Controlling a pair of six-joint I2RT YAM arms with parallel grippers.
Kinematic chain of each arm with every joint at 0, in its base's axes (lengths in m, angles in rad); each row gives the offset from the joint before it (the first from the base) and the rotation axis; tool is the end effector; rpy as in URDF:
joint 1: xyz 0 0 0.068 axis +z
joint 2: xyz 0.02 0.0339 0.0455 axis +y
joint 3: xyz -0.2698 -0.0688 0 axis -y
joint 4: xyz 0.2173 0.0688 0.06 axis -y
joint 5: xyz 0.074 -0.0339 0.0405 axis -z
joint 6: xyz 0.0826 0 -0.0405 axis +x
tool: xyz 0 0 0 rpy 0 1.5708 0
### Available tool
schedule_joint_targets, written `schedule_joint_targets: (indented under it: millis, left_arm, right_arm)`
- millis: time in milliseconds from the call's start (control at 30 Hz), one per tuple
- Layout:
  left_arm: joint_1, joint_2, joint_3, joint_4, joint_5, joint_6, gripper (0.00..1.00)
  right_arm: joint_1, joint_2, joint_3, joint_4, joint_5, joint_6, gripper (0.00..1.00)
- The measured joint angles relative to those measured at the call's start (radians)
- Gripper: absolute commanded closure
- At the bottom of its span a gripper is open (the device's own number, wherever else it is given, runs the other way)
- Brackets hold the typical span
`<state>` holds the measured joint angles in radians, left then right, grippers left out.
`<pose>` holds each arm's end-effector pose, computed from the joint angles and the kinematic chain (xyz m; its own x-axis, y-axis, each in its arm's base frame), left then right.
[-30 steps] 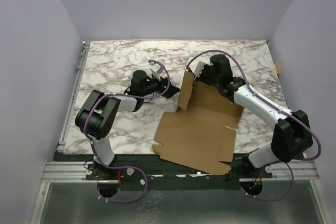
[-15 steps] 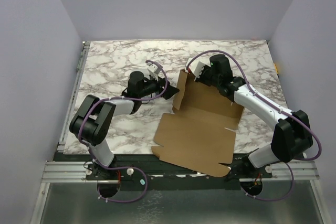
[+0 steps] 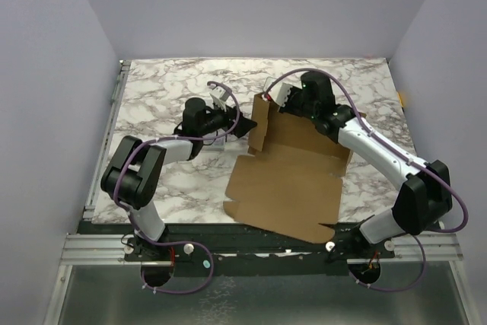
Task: Fold the paper box
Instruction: Fold the paper box at the center of the board.
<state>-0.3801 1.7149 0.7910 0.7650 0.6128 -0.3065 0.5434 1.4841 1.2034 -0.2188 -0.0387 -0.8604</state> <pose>0.3328 -0.1841 0.2209 -0.3908 -0.1097 -0.9139 0.7478 0.5411 -0.3847 0.3060 0.1886 0.3048 0.1464 -0.7966 -0.5865 -0.6667 0.3586 -0.6534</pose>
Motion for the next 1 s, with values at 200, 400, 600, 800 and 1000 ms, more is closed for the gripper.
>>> schedule_joint_targets:
  millis: [200, 400, 600, 800, 1000]
  left_arm:
    - [0.006, 0.055, 0.104, 0.0, 0.0, 0.0, 0.13]
    - [0.015, 0.117, 0.159, 0.0, 0.0, 0.0, 0.13]
    - [0.04, 0.126, 0.155, -0.002, 0.02, 0.004, 0.13]
    - [0.084, 0.126, 0.142, -0.003, 0.084, 0.004, 0.13]
    - [0.109, 0.154, 0.147, 0.003, 0.159, -0.019, 0.13]
  right_arm:
    - [0.001, 0.022, 0.06, 0.035, 0.022, -0.055, 0.99]
    - [0.001, 0.029, 0.026, 0.061, 0.039, -0.095, 0.99]
    - [0.0, 0.029, -0.032, 0.082, 0.049, -0.128, 1.0]
    - [0.0, 0.029, -0.036, 0.056, 0.032, -0.128, 0.99]
    - [0.001, 0.029, -0.035, 0.053, 0.025, -0.132, 0.99]
